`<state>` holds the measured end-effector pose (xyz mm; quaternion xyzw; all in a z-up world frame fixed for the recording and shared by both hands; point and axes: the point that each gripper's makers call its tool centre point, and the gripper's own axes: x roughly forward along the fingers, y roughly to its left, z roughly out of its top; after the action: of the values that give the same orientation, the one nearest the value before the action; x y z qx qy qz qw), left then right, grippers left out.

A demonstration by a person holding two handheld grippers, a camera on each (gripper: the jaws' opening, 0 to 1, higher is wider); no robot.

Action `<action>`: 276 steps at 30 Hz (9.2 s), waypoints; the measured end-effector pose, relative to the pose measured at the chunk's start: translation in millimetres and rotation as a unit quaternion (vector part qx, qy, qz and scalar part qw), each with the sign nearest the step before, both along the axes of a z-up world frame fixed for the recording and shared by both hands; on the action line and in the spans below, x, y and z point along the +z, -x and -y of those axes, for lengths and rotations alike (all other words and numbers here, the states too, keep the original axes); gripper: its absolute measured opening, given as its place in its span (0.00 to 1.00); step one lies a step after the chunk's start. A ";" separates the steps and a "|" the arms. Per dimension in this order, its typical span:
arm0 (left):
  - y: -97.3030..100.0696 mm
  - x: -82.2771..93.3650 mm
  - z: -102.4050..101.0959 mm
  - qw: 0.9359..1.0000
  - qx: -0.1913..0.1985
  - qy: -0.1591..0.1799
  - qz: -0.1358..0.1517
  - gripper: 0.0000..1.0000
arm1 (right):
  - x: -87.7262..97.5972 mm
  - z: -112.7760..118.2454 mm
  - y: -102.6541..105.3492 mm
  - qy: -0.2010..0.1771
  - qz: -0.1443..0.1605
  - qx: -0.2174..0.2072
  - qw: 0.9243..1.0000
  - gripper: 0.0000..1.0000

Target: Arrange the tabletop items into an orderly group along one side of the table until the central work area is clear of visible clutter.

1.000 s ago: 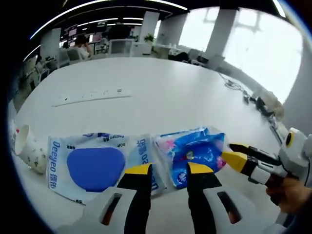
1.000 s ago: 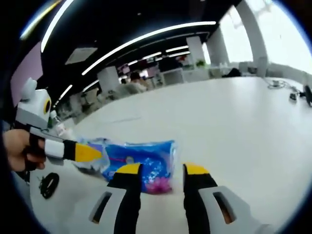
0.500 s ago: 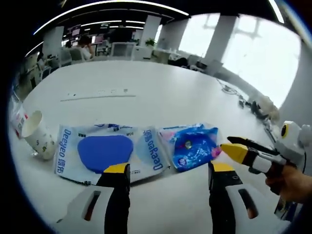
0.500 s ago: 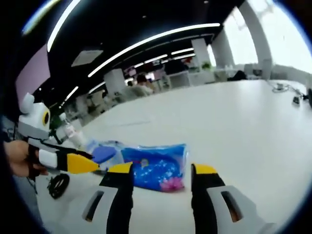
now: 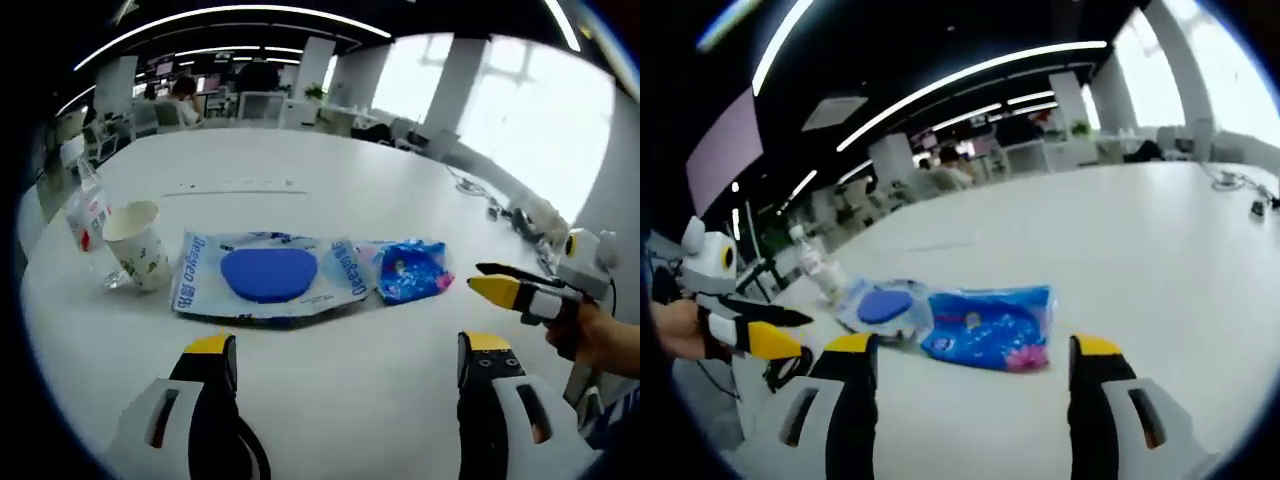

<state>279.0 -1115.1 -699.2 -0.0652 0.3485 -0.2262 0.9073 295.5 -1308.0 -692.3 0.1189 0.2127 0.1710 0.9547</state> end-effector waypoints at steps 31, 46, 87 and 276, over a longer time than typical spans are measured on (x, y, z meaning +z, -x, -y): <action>56.1 -16.0 -129.0 0.994 0.108 0.002 -0.025 0.98 | 12.2 -29.0 36.8 -0.026 -0.018 0.024 0.999 0.94; 72.3 -38.2 -163.0 0.984 0.166 0.022 -0.054 0.88 | -5.7 -142.1 75.3 -0.011 -0.037 0.189 0.981 0.86; 61.3 -58.4 -155.9 0.979 0.187 0.058 -0.059 0.23 | -60.7 -291.4 58.3 0.068 -0.044 0.291 0.953 0.36; 29.8 -28.0 61.4 0.996 -0.089 0.021 -0.015 0.91 | -21.4 11.8 58.8 0.029 -0.006 -0.005 1.000 0.91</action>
<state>249.2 -1176.5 -727.2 -0.0565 0.3621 -0.3121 0.8765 236.6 -1319.8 -713.7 0.0936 0.2222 0.1593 0.9573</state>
